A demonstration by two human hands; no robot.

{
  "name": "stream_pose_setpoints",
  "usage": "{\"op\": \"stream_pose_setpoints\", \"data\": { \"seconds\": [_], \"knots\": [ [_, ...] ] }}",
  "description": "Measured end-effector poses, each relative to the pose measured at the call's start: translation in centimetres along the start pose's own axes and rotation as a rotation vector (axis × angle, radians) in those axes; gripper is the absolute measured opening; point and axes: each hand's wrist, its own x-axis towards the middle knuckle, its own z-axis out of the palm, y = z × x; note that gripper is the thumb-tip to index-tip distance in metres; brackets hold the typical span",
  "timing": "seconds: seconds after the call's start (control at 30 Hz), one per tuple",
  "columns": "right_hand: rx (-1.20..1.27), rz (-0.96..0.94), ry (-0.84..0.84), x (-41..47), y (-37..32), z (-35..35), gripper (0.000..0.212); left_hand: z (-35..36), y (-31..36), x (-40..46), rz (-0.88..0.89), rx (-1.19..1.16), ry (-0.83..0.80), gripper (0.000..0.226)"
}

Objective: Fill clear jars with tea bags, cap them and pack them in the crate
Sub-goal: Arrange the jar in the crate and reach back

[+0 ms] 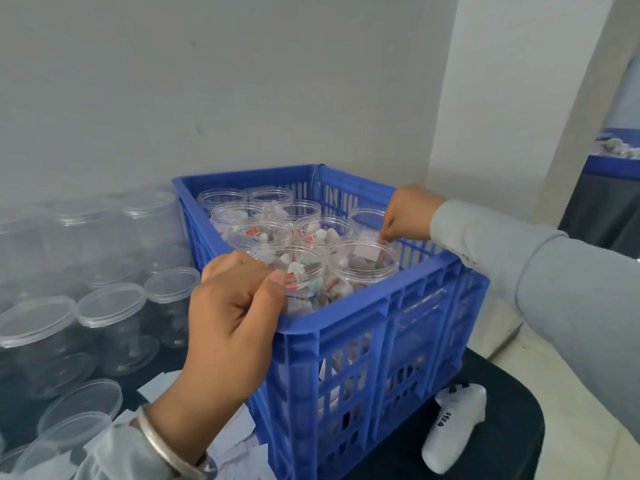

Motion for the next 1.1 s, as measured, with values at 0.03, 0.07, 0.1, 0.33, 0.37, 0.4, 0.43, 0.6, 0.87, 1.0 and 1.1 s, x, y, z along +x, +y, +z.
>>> {"op": "stream_pose_setpoints", "data": {
  "seconds": [0.03,0.07,0.1,0.33,0.37,0.4,0.43,0.6,0.87,1.0,1.1],
  "knots": [
    [-0.075,0.018,-0.055,0.1,0.0,0.2,0.031,0.0,0.0,0.0,-0.004,-0.002,-0.001,0.049],
    [-0.139,0.041,-0.115,0.2,0.0,0.4,0.034,0.0,0.0,0.0,-0.006,-0.001,-0.004,0.049],
    [-0.193,0.061,-0.183,0.2,0.0,0.5,0.033,-0.1,0.0,0.0,-0.006,0.001,-0.006,0.049],
    [-0.439,0.041,-0.659,-0.2,-0.5,1.4,0.030,-0.3,0.4,0.0,-0.021,0.010,-0.009,0.049],
    [-0.480,0.036,-0.673,-0.2,-0.4,1.4,0.036,-0.3,0.5,0.1,-0.024,0.014,-0.010,0.049],
    [-0.501,0.042,-0.671,-0.2,-0.4,1.5,0.038,-0.3,0.6,0.1,-0.026,0.019,-0.015,0.050],
    [-0.493,0.044,-0.652,-0.1,-0.4,1.6,0.035,-0.4,0.6,0.2,-0.028,0.026,-0.027,0.050],
    [-0.136,0.063,-0.340,-0.5,-0.7,0.4,0.019,-1.3,1.0,0.5,-0.037,0.064,-0.172,0.053],
    [0.709,-0.171,0.471,-4.2,-11.1,-3.0,0.030,-4.8,2.4,2.2,-0.362,-0.193,-0.233,0.035],
    [0.574,-0.499,0.484,-8.5,-18.9,-4.1,0.025,-10.7,1.9,2.7,-0.494,-0.308,-0.041,0.029],
    [0.468,-0.651,0.426,-10.4,-23.7,-3.5,0.027,-16.9,0.8,1.5,-0.519,-0.202,0.034,0.029]
  ]
}}
